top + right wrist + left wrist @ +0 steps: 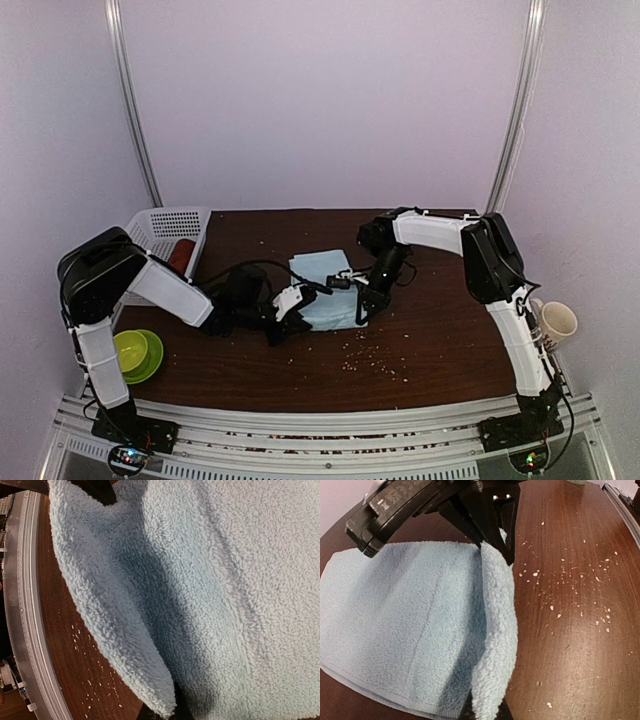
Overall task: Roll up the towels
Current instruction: Roll the towel at the center of the board.
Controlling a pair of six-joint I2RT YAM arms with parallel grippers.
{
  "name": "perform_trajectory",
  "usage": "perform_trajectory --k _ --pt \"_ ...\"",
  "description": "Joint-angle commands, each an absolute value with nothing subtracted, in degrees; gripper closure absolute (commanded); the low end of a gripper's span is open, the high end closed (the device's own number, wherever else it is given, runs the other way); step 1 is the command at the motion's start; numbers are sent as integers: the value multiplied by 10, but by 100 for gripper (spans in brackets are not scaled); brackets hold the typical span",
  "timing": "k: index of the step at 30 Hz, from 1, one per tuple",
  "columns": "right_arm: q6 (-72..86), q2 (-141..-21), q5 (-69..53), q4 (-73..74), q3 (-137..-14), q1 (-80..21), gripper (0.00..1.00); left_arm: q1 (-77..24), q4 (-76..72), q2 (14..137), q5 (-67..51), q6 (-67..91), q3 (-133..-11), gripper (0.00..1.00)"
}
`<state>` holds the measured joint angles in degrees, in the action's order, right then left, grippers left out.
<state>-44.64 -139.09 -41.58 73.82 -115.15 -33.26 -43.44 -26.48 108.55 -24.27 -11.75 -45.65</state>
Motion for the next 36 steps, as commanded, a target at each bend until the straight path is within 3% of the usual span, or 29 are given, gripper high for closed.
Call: perform_trajectory --k 1,8,22,24,26,31,36 --pt "-423 -1378 -433 742 -1123 -330 100 -433 -251 1051 -269 -66 -446 100" --pt "-409 -1350 -444 738 -1067 -330 100 -459 -202 1040 -241 -30 -438 100" --pt "-383 -1319 -456 706 -991 -344 100 -502 -238 990 -190 32 -352 100" --pt "-380 -1322 -455 712 -1002 -345 100 -503 -239 986 -189 31 -348 86" --pt "-370 -1320 -452 709 -1006 -347 100 -504 -240 977 -190 32 -343 66" --pt "-340 -1311 -437 695 -1008 -355 100 -508 -223 938 -179 24 -338 41" --pt "-331 -1317 -432 697 -1015 -364 100 -512 -199 901 -167 9 -357 39"
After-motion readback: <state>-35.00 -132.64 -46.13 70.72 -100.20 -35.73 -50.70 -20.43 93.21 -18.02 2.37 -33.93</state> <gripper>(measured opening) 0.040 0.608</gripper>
